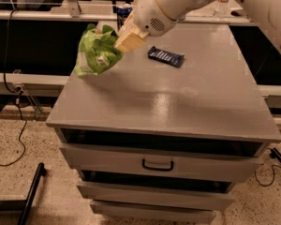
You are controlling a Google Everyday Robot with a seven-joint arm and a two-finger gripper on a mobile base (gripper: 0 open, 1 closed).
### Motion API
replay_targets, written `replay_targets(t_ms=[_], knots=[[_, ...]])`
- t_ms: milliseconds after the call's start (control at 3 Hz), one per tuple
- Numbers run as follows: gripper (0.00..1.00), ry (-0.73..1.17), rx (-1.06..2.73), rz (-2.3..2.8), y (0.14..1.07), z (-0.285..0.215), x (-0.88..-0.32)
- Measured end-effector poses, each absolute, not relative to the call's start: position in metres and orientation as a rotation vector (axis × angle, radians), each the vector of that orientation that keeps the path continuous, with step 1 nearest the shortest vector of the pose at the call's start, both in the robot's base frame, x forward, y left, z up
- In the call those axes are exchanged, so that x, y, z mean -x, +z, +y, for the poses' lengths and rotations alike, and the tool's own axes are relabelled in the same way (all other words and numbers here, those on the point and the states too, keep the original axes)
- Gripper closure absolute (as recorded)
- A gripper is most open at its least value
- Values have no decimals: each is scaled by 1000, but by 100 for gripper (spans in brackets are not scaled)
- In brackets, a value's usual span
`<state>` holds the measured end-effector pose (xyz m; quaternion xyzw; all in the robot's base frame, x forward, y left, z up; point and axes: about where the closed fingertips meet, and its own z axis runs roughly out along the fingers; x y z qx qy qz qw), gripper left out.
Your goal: Pick green rice chip bag
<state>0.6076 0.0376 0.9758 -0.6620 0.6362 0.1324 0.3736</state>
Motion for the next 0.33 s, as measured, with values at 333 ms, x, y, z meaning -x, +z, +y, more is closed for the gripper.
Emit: replay_targets(t_ms=[333], knots=[[100, 357, 1682, 1605, 979, 38, -608]])
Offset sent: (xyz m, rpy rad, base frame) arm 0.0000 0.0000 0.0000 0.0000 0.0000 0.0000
